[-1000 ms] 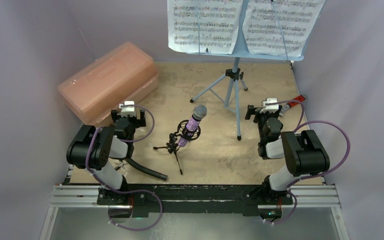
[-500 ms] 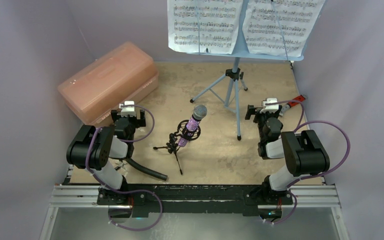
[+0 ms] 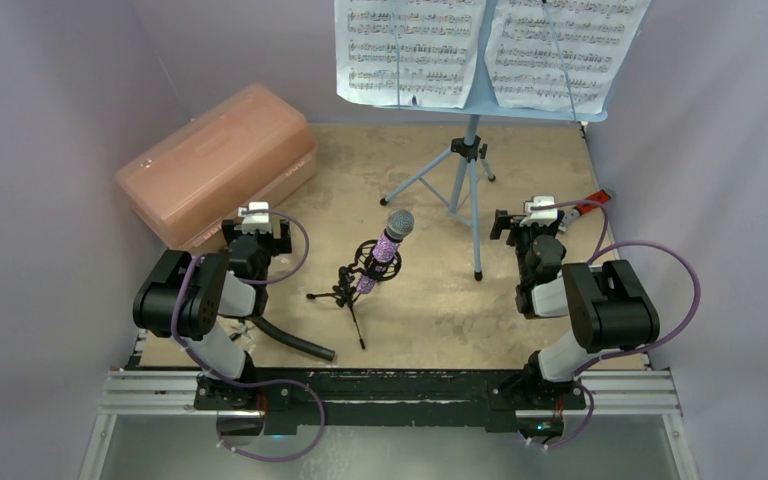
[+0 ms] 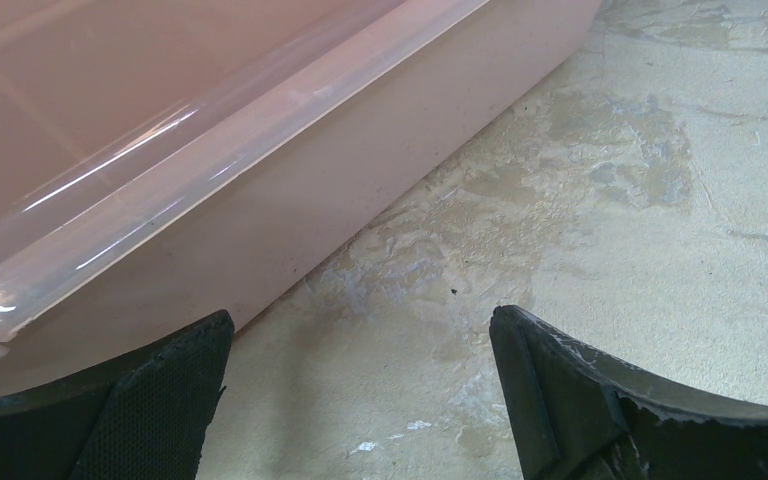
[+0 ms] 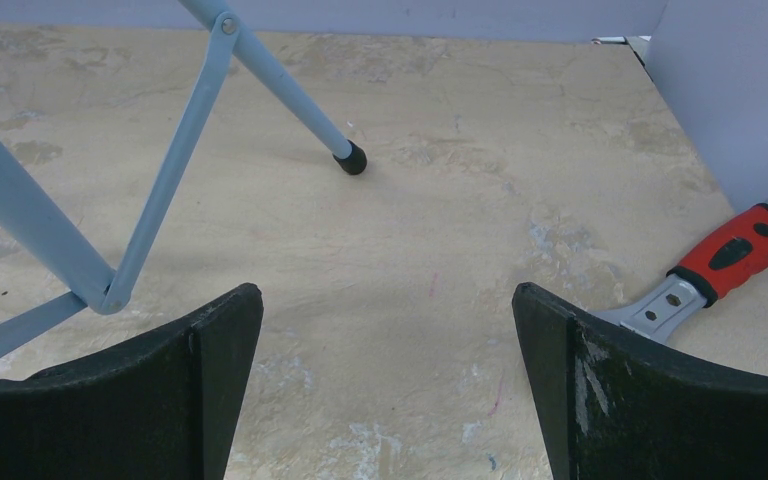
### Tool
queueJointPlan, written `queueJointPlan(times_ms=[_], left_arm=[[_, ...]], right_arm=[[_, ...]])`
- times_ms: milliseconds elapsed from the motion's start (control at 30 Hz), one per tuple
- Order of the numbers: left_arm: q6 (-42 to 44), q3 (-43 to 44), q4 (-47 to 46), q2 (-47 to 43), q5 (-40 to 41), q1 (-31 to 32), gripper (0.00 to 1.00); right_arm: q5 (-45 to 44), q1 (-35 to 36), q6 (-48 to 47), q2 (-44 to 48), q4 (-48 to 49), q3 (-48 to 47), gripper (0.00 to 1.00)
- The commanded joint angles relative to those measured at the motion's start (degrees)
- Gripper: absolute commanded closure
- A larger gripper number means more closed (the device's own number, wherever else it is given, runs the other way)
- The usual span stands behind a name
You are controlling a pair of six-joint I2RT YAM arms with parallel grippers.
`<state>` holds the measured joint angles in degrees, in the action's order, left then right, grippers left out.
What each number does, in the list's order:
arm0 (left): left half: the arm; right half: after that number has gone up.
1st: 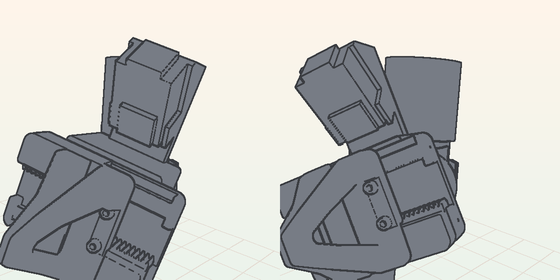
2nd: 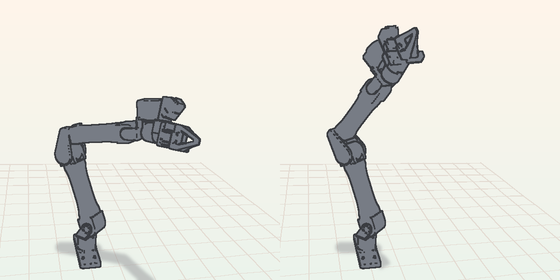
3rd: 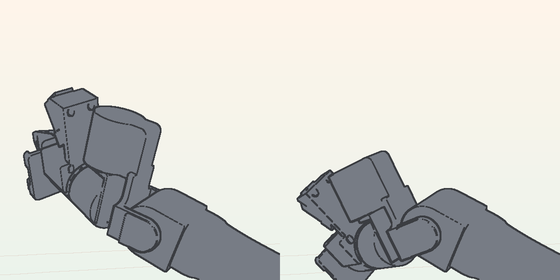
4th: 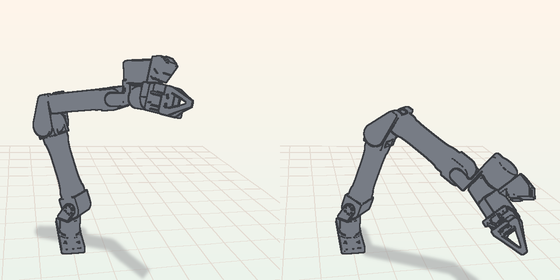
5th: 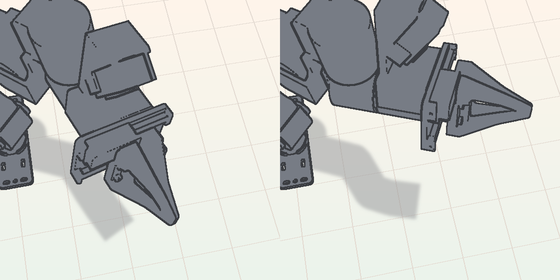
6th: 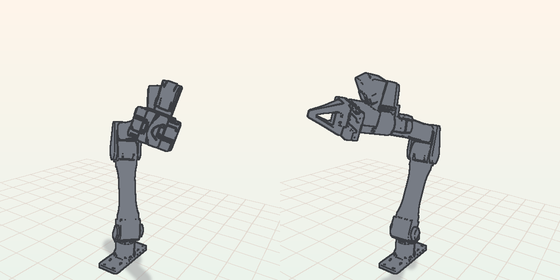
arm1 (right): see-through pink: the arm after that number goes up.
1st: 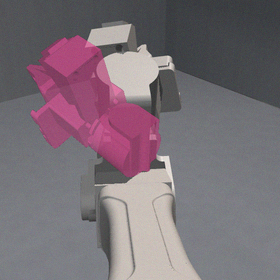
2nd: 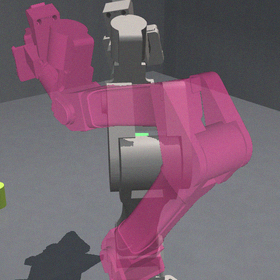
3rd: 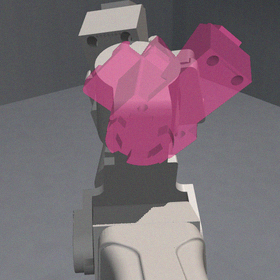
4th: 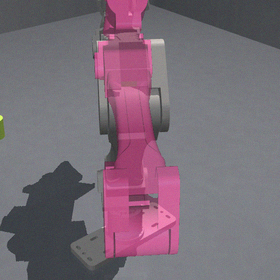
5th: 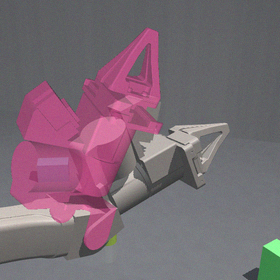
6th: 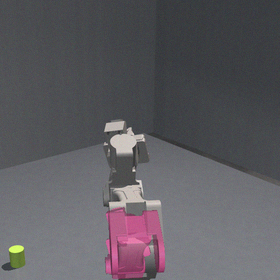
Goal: Set up the instrument practice props
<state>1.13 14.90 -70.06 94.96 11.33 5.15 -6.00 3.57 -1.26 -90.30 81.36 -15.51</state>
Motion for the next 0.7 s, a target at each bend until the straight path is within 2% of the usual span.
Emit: queueJointPlan(times_ms=[0, 667], left_arm=[[-0.71, 1.19, -1.65, 0.04, 0.27, -0.36, 0.01], [-0.7, 1.28, -1.27, -0.01, 0.14, -0.4, 0.0]], right_arm=[[0.11, -0.29, 0.09, 0.74, 3.45, -0.23, 0.02], [0.13, -0.23, 0.06, 0.74, 3.45, -0.26, 0.02]])
